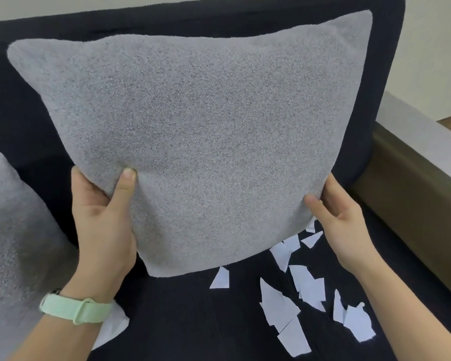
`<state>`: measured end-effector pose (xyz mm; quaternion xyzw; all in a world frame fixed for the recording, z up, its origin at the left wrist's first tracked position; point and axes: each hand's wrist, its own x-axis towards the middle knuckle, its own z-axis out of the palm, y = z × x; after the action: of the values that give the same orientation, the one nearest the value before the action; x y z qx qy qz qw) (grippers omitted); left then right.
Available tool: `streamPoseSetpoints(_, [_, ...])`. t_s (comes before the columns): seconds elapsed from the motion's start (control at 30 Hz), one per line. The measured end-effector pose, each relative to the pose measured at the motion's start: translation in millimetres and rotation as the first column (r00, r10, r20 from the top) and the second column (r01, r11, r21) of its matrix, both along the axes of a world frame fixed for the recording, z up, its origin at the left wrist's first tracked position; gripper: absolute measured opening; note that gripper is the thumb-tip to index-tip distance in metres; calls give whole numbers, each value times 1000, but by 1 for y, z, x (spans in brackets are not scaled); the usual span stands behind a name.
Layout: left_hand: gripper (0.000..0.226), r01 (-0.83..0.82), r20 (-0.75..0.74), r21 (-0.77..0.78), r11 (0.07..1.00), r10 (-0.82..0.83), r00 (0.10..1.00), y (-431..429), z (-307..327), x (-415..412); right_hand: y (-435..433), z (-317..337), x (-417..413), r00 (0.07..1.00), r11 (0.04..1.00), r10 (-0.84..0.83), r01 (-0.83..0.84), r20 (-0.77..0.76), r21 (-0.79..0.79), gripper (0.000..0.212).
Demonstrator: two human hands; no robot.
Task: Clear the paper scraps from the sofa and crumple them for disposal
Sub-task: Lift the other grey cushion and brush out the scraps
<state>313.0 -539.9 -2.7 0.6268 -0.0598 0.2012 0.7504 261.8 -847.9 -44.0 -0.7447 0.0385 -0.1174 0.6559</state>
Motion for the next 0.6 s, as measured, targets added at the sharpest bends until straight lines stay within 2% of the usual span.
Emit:
streamPoseSetpoints(0.17, [24, 39, -69, 57, 998, -35, 997, -5, 4, -1, 2, 2, 6, 1000, 1000, 7, -7, 25, -7, 56])
streamPoseSetpoints(0.2, [30, 39, -92, 76, 996, -32, 995, -5, 5, -1, 3, 2, 7, 1000, 1000, 4, -4, 25, -8, 56])
streamPoseSetpoints(0.3, [87, 50, -165, 156, 986, -24, 986, -3, 5, -2, 5, 3, 6, 1000, 1000, 6, -6, 23, -7, 55])
streamPoseSetpoints(0.33, [102, 53, -188, 170, 984, -20, 982, -4, 6, -1, 5, 3, 6, 1000, 1000, 8, -8, 21, -10, 55])
streamPoseSetpoints(0.37, [107, 53, -200, 178, 983, -17, 980, -5, 8, -1, 6, 4, 5, 1000, 1000, 9, -9, 18, -15, 56])
streamPoseSetpoints(0.6, [71, -24, -205, 63, 998, 37, 978, -10, 15, 5, 2, 6, 4, 999, 998, 44, -44, -12, -37, 57])
